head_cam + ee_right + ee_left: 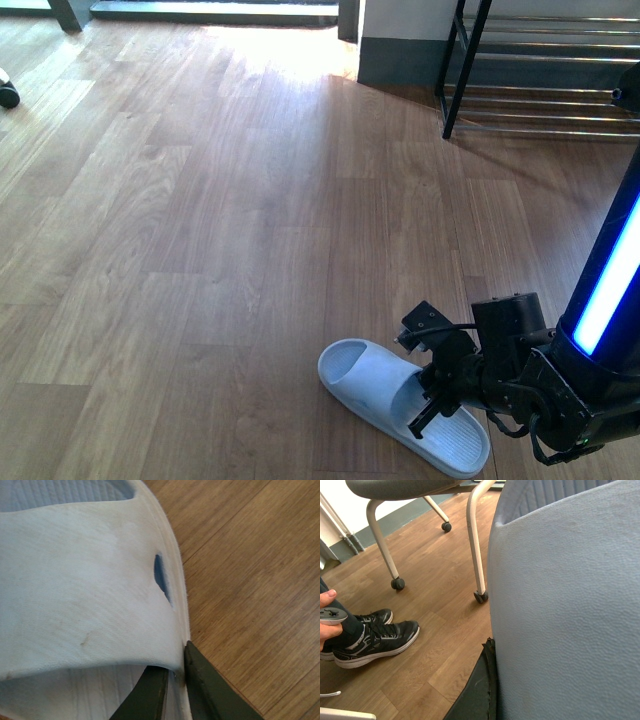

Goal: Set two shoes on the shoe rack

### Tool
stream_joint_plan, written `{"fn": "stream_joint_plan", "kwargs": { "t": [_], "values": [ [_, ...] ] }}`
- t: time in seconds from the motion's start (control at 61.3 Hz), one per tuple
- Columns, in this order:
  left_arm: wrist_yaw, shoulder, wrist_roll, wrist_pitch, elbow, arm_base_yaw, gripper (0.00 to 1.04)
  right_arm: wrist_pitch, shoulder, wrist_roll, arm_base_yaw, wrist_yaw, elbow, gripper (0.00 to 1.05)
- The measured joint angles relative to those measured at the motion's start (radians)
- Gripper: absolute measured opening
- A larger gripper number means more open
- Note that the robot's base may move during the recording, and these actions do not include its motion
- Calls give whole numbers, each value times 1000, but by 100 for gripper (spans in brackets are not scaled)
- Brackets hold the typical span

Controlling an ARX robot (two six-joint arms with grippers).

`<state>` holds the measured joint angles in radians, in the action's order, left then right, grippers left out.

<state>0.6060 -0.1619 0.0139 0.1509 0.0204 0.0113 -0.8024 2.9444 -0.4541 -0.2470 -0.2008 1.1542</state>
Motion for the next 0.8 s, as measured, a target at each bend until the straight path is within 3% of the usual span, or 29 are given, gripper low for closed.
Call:
{"fn": "stream_joint_plan", "kwargs": {
  "t": [0.033, 0.245, 0.44, 0.636, 0.799],
  "values": [
    [0, 0, 0, 0, 0, 0, 2, -6, 0, 4, 0, 3, -2, 1],
    [0, 0, 0, 0, 0, 0, 2, -39, -8, 29, -2, 21, -28, 1],
    [0, 0, 0, 0, 0, 0, 2, -108, -146, 14, 5, 11, -171, 1],
    [0, 0, 0, 0, 0, 0, 2, -180, -628, -18, -9, 5, -432, 1],
    [0, 0, 0, 0, 0, 0, 2, -101, -1054, -13, -6, -62, -609, 1]
  ]
}}
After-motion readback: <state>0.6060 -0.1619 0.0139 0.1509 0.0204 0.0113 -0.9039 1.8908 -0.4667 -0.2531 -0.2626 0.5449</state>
